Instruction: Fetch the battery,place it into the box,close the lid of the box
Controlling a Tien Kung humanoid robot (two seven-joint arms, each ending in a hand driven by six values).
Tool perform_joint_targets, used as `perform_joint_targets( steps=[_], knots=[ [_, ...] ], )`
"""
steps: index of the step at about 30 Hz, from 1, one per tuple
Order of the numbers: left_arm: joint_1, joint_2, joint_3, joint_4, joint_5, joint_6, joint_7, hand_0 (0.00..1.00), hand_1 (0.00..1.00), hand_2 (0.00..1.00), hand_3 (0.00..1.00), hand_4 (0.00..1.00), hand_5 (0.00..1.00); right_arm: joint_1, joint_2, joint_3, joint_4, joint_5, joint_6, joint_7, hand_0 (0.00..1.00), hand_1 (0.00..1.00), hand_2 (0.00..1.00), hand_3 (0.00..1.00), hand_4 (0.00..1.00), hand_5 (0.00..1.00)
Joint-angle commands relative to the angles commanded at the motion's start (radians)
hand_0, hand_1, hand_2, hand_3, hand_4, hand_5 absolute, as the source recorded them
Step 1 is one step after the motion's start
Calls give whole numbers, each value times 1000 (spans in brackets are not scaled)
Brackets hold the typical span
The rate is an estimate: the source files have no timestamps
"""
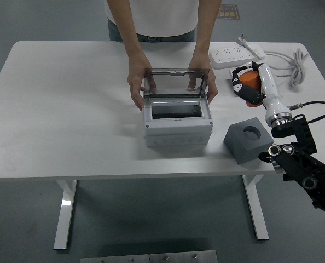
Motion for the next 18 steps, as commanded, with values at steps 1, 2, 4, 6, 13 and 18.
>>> perform_joint_targets(
  steps=[1,2,4,6,13,18],
  knots=[
    [0,1,0,0,0,0,1,602,701,606,566,621,55,9,2,-8,-2,-34,-1,-18,205,234,333,314,2,2],
    [0,1,-1,-1,0,0,1,602,701,606,566,621,55,16,4,-15,-3,-60,-1,-29,205,234,333,314,2,2],
    [0,2,-2,-1,1,0,3,601,702,607,567,623,58,30,11,-31,-7,-114,-1,-54,196,232,329,312,2,2],
    [0,3,-2,-2,1,0,5,601,702,607,567,623,58,44,19,-48,-11,-165,0,-73,196,232,329,312,2,2],
    [0,6,-7,-6,9,-1,13,602,701,607,567,623,60,98,61,-124,-42,-270,15,-129,189,229,326,308,2,2],
    [-2,8,-12,-9,15,-2,19,601,701,606,565,623,65,144,102,-193,-70,-322,45,-202,175,223,314,300,2,2]
  ],
)
